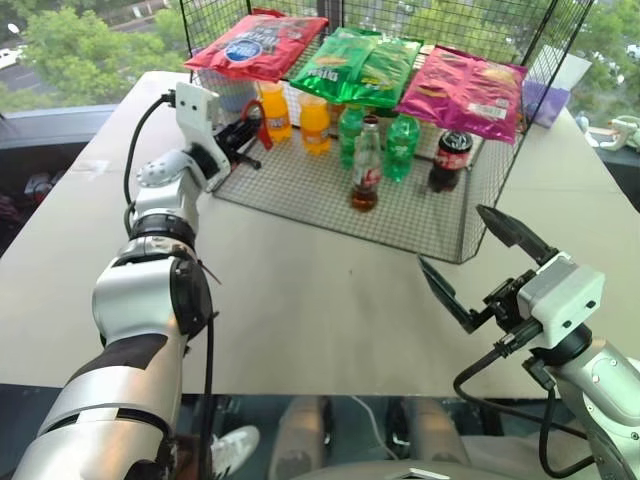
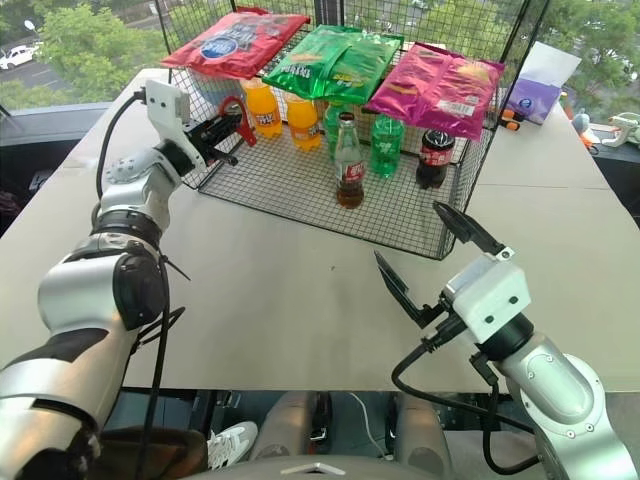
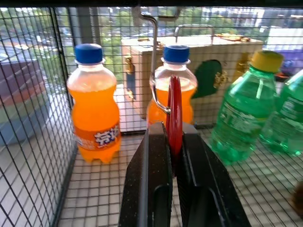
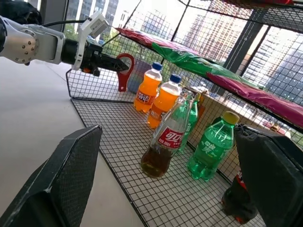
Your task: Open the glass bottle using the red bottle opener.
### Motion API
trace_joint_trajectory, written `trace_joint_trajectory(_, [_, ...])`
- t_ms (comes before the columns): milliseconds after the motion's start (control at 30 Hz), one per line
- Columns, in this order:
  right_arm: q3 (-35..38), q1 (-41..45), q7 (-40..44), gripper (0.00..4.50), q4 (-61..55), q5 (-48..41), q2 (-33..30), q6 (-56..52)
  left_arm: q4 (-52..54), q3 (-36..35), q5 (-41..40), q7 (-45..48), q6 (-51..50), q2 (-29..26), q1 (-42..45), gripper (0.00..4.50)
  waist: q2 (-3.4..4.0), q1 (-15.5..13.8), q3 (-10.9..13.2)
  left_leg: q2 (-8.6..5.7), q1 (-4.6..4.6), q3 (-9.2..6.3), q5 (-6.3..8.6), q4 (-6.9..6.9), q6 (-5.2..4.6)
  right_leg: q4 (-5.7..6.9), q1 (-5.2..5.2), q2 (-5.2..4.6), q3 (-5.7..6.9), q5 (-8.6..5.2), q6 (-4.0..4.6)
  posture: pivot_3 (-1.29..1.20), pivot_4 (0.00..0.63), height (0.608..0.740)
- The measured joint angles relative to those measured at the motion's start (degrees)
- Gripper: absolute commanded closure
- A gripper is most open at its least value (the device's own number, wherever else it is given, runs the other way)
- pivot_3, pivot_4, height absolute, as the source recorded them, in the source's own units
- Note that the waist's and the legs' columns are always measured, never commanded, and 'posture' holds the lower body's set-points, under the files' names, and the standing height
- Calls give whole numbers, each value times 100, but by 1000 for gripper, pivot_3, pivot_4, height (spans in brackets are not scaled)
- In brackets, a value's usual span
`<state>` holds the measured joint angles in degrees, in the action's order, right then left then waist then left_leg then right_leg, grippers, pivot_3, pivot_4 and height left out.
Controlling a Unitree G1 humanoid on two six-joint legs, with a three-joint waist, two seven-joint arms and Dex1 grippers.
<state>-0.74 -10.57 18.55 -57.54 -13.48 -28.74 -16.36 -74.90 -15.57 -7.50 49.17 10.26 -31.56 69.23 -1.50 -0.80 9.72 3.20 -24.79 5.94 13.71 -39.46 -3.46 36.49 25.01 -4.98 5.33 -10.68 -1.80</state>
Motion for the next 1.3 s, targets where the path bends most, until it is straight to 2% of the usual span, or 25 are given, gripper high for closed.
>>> trace_joint_trajectory(167, [-1, 58, -1, 0, 0, -26, 1, -102, -3, 4, -8, 501, -283, -58, 3, 4371, 0, 2, 0, 0, 0, 0, 0, 0, 0, 2, 1, 0, -1, -5, 8, 0, 150, 728])
trace_joint_trajectory(333, [0, 86, -49, 0, 0, -90, 5, -221, -4, -39, -216, 1572, -1009, -179, 6, 4371, 0, 11, 0, 0, -1, 3, 0, 0, 0, 7, 5, 1, -4, -5, 8, 0, 150, 728])
trace_joint_trajectory(433, [-1, 55, -194, 0, -6, -249, 59, -427, 5, -90, -444, 2487, -1923, -305, 5, 4371, 0, 16, 0, 1, -1, 5, 0, -1, 0, 14, 9, 1, -7, -10, 16, 0, 150, 728])
trace_joint_trajectory(467, [-9, 34, -320, 0, -5, -346, 95, -595, 37, -84, -574, 3029, -2594, -397, -1, 4371, -1, 16, 0, 1, -3, 6, 0, -2, 0, 18, 13, 1, -9, -11, 17, 0, 150, 728])
trace_joint_trajectory(533, [-18, 51, -415, 0, -6, -494, 92, -678, 133, -74, -637, 3304, -2984, -442, -30, 4371, -1, 15, 0, 1, -3, 5, 0, -5, 0, 21, 13, 1, -10, -11, 18, 0, 150, 728])
trace_joint_trajectory(567, [-74, 144, -611, 0, -10, -750, -76, -902, 448, -12, -760, 3695, -3633, -509, -142, 4371, 0, 28, 0, 3, -2, 5, 0, -7, 0, 23, 13, 0, -14, -11, 18, 0, 150, 728])
trace_joint_trajectory(600, [-73, 166, -672, 0, -10, -805, -132, -979, 511, -2, -801, 3794, -3809, -514, -159, 4371, -1, 33, 0, 4, -1, 5, 0, -8, 0, 24, 13, -1, -15, -11, 18, 0, 150, 728])
trace_joint_trajectory(667, [-57, 331, -905, 0, -5, -1246, -352, -1230, 1118, 82, -1035, 4040, -4570, -565, -433, 4371, 1, 44, 0, 13, 1, 4, 0, -10, 0, 27, 14, -4, -21, -11, 19, 0, 150, 728])
trace_joint_trajectory(733, [83, 545, -1013, 0, -3, -2341, -651, -1453, 2272, 267, -1494, 4203, -5676, -579, -988, 4371, 0, 78, 1, 17, 1, 2, 0, -10, 0, 28, 14, -5, -25, -11, 20, 0, 150, 728])
trace_joint_trajectory(833, [237, 812, -1227, 0, -5, -4032, -724, -1689, 4157, 345, -2226, 4066, -7005, -451, -1943, 4371, 0, 98, 0, 18, -1, -3, 0, -9, 0, 27, 13, -5, -25, -10, 23, 0, 150, 728])
trace_joint_trajectory(933, [268, 1225, -1483, 0, 159, -5403, -840, -1886, 5697, 234, -3053, 3368, -8086, 222, -2559, 4371, -12, 50, 5, 13, 0, -5, -2, -15, -1, 29, 9, -12, -24, -11, 19, 0, 150, 728])
trace_joint_trajectory(1000, [166, 1492, -1581, 0, 443, -5953, -812, -1981, 6453, 165, -3508, 2879, -8529, 627, -2715, 4371, -13, 37, 5, 11, 9, -3, -1, -19, -1, 28, 2, -12, -26, -12, 17, 0, 150, 728])
trace_joint_trajectory(1133, [-142, 1843, -1675, 0, 913, -6501, -744, -2217, 7201, 120, -4050, 2122, -8840, 1112, -2921, 4371, -7, 33, 2, 9, 12, -3, -2, -18, -1, 30, 3, -2, -26, -12, 18, 0, 150, 728])
trace_joint_trajectory(1267, [-339, 1966, -1706, 0, 1181, -6657, -677, -2364, 7336, 118, -4365, 1752, -8876, 1230, -3068, 4371, -7, 30, 2, 6, 7, -2, -1, -17, -1, 31, 7, 1, -27, -11, 20, 0, 150, 728])
trace_joint_trajectory(1300, [-351, 1997, -1714, 244, 1214, -6730, -654, -2373, 7352, 118, -4428, 1680, -8875, 1230, -3072, 4452, -7, 20, 2, 5, 6, -2, -2, -17, -1, 31, 7, 1, -27, -11, 19, 0, 150, 728])
